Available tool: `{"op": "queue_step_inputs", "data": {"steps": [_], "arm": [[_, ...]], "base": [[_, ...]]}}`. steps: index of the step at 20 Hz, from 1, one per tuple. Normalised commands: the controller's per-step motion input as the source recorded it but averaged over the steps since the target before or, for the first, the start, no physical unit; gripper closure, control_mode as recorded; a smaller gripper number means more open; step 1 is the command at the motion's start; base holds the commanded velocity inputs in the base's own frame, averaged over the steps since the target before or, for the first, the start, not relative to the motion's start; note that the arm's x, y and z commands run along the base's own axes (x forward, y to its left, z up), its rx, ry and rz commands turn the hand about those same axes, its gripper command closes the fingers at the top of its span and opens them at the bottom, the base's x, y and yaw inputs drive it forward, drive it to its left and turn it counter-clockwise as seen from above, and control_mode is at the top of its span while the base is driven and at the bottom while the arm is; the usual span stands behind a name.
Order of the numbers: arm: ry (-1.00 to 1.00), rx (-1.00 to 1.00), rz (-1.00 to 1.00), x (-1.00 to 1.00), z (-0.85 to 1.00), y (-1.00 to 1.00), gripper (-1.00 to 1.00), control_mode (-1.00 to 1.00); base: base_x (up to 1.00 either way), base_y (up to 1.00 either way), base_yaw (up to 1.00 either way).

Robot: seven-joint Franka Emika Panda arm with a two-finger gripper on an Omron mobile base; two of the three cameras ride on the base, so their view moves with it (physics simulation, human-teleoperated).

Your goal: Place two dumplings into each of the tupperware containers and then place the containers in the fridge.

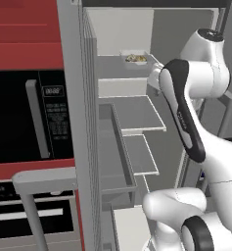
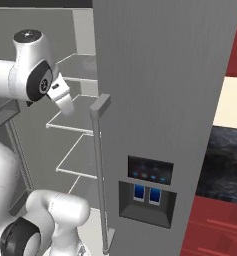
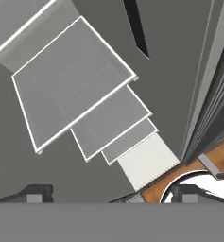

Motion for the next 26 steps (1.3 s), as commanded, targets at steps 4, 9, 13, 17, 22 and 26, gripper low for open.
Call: {"op": "queue_step_inputs", "data": {"steps": [4, 9, 13, 17, 22, 26], "arm": [[0.13, -0.17, 0.39, -1.0, -0.48, -0.14, -1.0, -1.0], [0.2, -0.17, 0.36, -1.0, -0.43, -0.12, -1.0, -1.0], [0.21, -0.24, 0.22, -0.91, -0.16, 0.03, -1.0, -1.0], [0.02, -0.03, 0.16, -0.2, -0.14, -0.09, -1.0, -1.0], [0.0, 0.0, 0.09, -0.18, -0.14, 0.02, -1.0, -1.0], [0.0, 0.01, 0.0, -0.13, -0.13, 0.0, -1.0, -1.0]], "base": [[0.0, 0.0, 0.0], [0.0, 0.0, 0.0], [0.0, 0.0, 0.0], [0.0, 0.0, 0.0], [0.0, 0.0, 0.0], [0.0, 0.0, 0.0]]}}
